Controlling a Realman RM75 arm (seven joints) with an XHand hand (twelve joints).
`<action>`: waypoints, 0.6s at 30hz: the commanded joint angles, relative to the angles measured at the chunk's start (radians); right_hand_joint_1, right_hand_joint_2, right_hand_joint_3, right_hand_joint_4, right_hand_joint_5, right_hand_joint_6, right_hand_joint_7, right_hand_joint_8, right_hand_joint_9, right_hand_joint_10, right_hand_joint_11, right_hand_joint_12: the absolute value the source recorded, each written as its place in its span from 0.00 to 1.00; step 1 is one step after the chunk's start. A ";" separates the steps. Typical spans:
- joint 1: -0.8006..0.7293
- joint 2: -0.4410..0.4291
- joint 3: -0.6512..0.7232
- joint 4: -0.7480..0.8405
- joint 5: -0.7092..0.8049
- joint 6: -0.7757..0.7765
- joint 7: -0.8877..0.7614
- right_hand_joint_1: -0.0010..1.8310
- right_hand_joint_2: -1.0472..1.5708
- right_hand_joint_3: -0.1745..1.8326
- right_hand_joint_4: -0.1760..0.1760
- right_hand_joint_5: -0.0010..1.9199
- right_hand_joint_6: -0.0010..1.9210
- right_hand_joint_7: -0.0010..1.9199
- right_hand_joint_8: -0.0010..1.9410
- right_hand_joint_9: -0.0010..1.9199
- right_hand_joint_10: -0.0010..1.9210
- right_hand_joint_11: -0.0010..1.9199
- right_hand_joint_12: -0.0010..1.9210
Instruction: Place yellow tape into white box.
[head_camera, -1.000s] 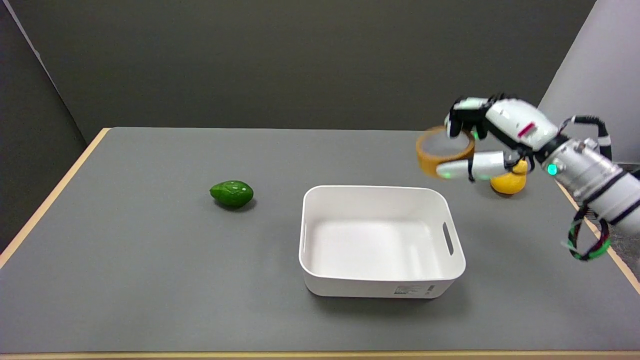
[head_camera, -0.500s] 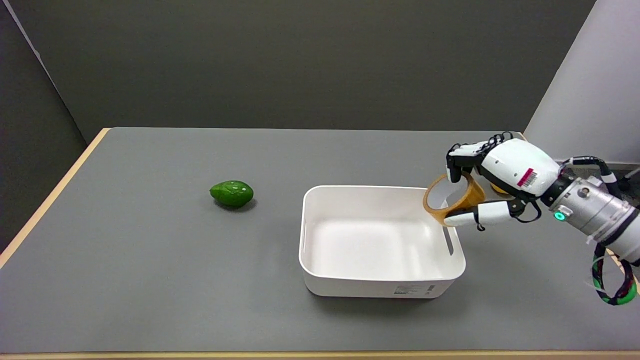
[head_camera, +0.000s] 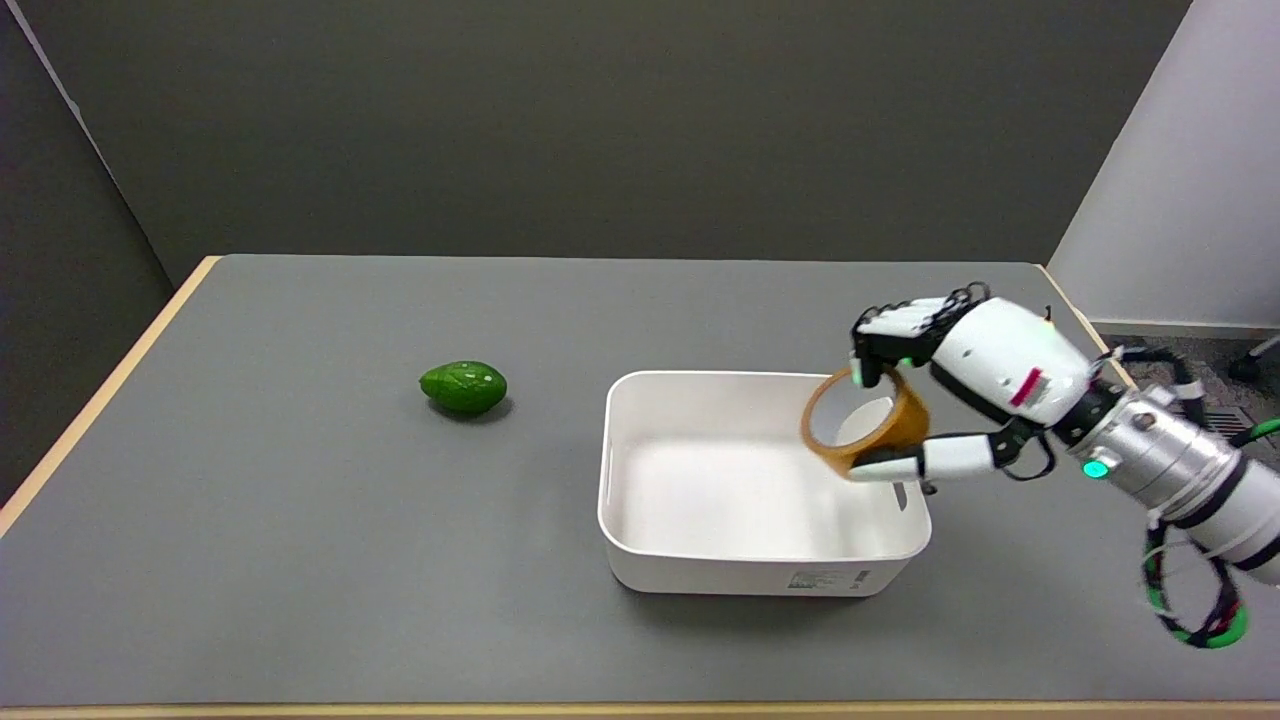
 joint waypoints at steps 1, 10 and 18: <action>0.414 -0.090 -0.528 -0.087 -0.068 -0.023 -0.074 0.66 0.81 0.26 0.05 0.31 0.77 0.47 0.69 0.43 0.66 0.37 0.84; 0.444 -0.134 -0.546 -0.067 0.006 -0.133 -0.073 0.52 0.75 0.37 0.37 0.26 0.60 0.39 0.54 0.36 0.62 0.33 0.85; 0.473 -0.127 -0.508 -0.060 0.091 -0.099 -0.063 0.16 0.61 0.53 0.81 0.05 0.16 0.06 0.11 0.06 0.35 0.08 0.71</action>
